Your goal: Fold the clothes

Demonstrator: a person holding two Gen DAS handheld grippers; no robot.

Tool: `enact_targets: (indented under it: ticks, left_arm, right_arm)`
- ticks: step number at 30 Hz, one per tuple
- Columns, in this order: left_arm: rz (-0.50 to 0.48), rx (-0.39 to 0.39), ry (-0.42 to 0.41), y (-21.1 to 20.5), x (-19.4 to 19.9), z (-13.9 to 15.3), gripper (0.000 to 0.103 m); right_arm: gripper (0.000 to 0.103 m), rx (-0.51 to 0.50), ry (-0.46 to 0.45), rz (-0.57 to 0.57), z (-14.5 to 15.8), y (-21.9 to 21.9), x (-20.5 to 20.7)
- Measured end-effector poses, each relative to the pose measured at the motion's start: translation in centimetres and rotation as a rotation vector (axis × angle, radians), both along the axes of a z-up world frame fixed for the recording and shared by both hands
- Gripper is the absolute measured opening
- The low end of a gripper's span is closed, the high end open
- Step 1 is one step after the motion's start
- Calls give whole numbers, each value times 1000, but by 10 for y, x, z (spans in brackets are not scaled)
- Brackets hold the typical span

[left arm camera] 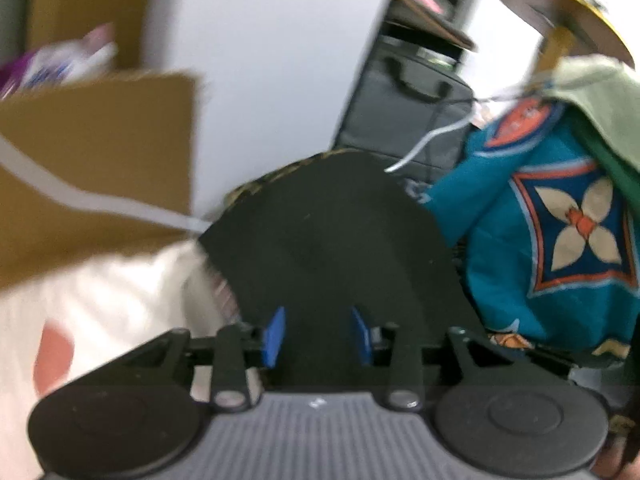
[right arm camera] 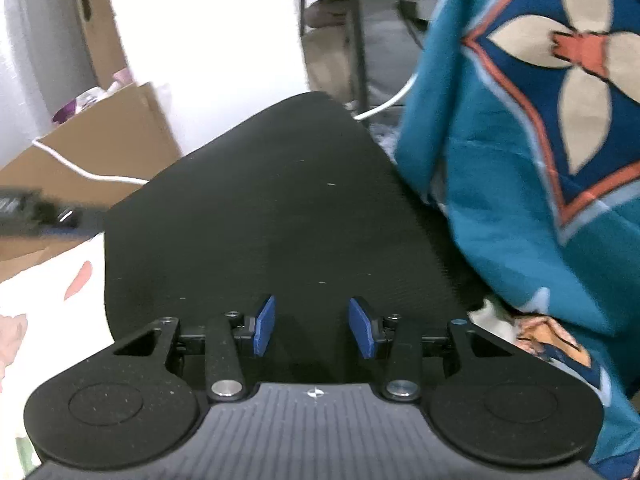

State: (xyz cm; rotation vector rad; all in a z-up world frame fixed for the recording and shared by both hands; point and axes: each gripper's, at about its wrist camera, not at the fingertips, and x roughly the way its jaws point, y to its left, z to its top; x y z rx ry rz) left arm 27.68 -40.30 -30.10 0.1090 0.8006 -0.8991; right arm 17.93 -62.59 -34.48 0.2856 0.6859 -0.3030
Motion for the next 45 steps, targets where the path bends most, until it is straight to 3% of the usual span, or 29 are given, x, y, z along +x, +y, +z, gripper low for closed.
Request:
enact_targets:
  ticks: [4, 8, 12, 14, 15, 20, 27, 33, 39, 43, 45]
  left_arm:
    - [-68, 70, -48, -34, 16, -8, 39]
    - [-22, 145, -67, -44, 32, -27, 37]
    - [-3, 137, -51, -40, 41, -35, 35]
    - [17, 132, -59, -31, 40, -34, 20]
    - [39, 131, -67, -25, 40, -32, 17]
    - [93, 57, -50, -1, 30, -18, 15]
    - [64, 123, -54, -7, 29, -42, 14]
    - [43, 170, -81, -1, 29, -30, 10]
    - [118, 157, 66, 26, 31, -12, 20]
    - [121, 175, 58, 37, 25, 12, 55]
    - [133, 170, 61, 45, 22, 28, 66]
  right_arm:
    - [48, -17, 13, 32, 0, 15, 9]
    - [48, -1, 35, 9, -5, 18, 8]
    - [48, -27, 68, 10, -9, 14, 8]
    - [48, -24, 83, -6, -14, 9, 6]
    - [48, -11, 87, -21, -16, 5, 3]
    - [48, 23, 100, -76, -22, -6, -11]
    - [47, 33, 143, -121, -32, -11, -19]
    - [47, 40, 136, -160, -30, -17, -28]
    - [48, 45, 94, -147, -14, -22, -37]
    - [48, 44, 87, -124, -1, -21, -35]
    - [49, 46, 80, -129, 7, -21, -33]
